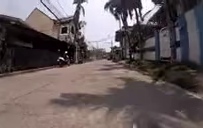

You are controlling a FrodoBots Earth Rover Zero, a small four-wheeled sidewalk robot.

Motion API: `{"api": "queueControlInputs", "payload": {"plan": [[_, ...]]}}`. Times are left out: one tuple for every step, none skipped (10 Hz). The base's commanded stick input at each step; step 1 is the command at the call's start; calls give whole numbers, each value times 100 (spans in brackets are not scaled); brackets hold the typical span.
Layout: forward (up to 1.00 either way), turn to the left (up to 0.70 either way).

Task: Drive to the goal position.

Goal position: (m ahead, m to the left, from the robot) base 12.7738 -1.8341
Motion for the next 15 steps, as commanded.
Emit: {"api": "queueControlInputs", "payload": {"plan": [[100,1],[100,1],[100,1],[100,1],[100,1],[100,1],[100,1],[100,1],[100,1],[100,1],[100,1],[100,1],[100,1],[100,1],[100,1]]}}
